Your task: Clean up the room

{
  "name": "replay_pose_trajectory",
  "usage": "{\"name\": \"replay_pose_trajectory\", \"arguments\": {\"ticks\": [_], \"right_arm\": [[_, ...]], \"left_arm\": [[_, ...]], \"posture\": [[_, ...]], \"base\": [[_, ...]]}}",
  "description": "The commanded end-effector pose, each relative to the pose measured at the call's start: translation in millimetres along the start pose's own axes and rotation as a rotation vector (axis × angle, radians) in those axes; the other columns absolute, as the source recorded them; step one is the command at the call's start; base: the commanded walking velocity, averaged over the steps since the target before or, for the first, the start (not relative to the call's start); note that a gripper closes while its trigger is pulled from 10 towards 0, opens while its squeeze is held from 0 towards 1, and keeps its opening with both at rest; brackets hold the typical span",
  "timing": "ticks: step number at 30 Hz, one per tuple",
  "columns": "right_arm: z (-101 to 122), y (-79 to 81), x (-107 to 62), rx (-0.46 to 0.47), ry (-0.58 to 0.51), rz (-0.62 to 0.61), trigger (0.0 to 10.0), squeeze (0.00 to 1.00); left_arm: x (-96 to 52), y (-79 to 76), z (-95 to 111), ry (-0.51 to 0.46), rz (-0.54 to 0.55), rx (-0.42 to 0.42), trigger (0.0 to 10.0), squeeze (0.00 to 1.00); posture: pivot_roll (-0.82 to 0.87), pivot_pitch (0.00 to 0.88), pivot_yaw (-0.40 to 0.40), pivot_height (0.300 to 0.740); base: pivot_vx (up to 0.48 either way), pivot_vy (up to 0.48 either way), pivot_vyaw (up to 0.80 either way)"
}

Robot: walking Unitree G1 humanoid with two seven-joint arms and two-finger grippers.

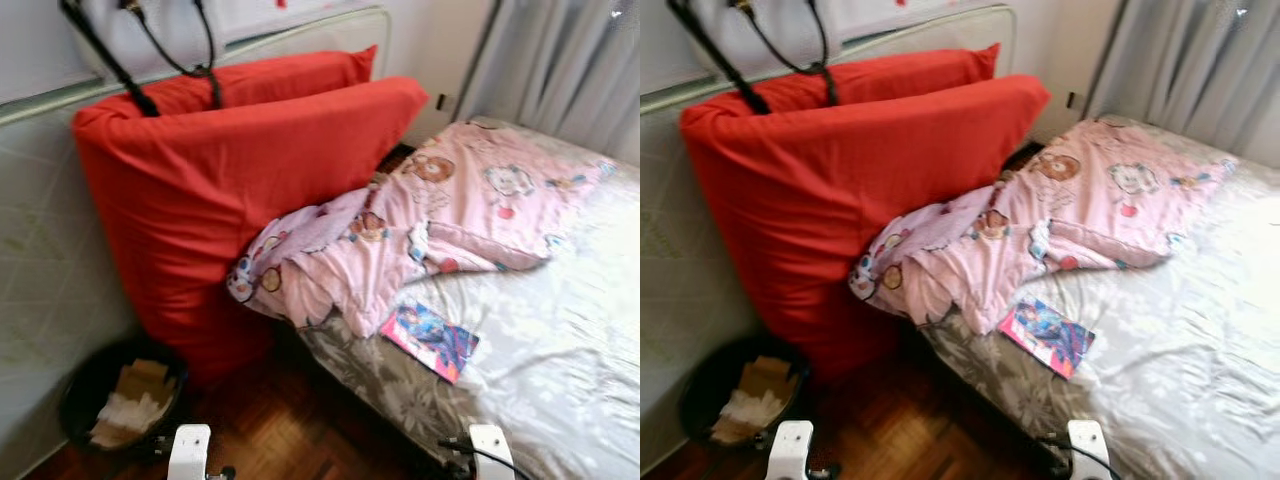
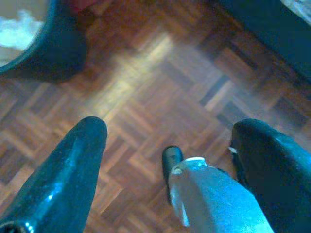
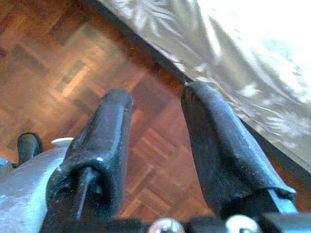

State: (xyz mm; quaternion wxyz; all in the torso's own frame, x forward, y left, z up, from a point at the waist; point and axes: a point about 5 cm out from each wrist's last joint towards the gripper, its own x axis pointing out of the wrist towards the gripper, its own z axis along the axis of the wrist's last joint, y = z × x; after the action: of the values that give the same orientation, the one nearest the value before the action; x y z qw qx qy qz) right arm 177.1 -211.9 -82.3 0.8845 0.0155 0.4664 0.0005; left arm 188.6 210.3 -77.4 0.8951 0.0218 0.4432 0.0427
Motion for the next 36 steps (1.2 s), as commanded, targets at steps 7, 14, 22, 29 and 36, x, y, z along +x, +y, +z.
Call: {"name": "replay_pose_trajectory", "arguments": {"ticks": [7, 14, 22, 29, 36], "right_arm": [[-1.0, -3.3, -0.8, -0.005, 0.005, -0.007, 10.0, 0.0], [-0.4, -3.3, -0.8, 0.003, -0.004, -0.008, 10.0, 0.0], [-0.1, -2.9, -0.8, 0.004, -0.007, -0.004, 10.0, 0.0], [-0.2, -2.8, -0.8, 0.001, -0.006, -0.004, 10.0, 0.0], [0.2, -2.8, -0.7, -0.011, -0.01, -0.008, 10.0, 0.0]], "left_arm": [[-0.1, -1.2, -2.4, 0.018, -0.004, -0.003, 10.0, 0.0], [-0.1, -1.2, -2.6, 0.02, -0.003, -0.007, 10.0, 0.0], [-0.1, -1.3, -2.9, 0.02, -0.006, -0.022, 10.0, 0.0], [-0.2, -1.6, -3.0, 0.019, -0.014, -0.037, 10.0, 0.0], [-0.3, -1.5, -3.4, 0.02, -0.019, -0.045, 10.0, 0.0]], "posture": [[-0.07, 0.0, -0.041, 0.74], [-0.06, 0.0, -0.041, 0.74], [-0.07, 0.0, -0.041, 0.74], [-0.07, 0.0, -0.04, 0.74], [-0.07, 0.0, -0.038, 0.74]], "base": [[0.0, 0.0, -0.76], [0.0, 0.0, -0.2], [0.0, 0.0, 0.0], [0.0, 0.0, 0.0], [0.071, 0.0, 0.0]]}}
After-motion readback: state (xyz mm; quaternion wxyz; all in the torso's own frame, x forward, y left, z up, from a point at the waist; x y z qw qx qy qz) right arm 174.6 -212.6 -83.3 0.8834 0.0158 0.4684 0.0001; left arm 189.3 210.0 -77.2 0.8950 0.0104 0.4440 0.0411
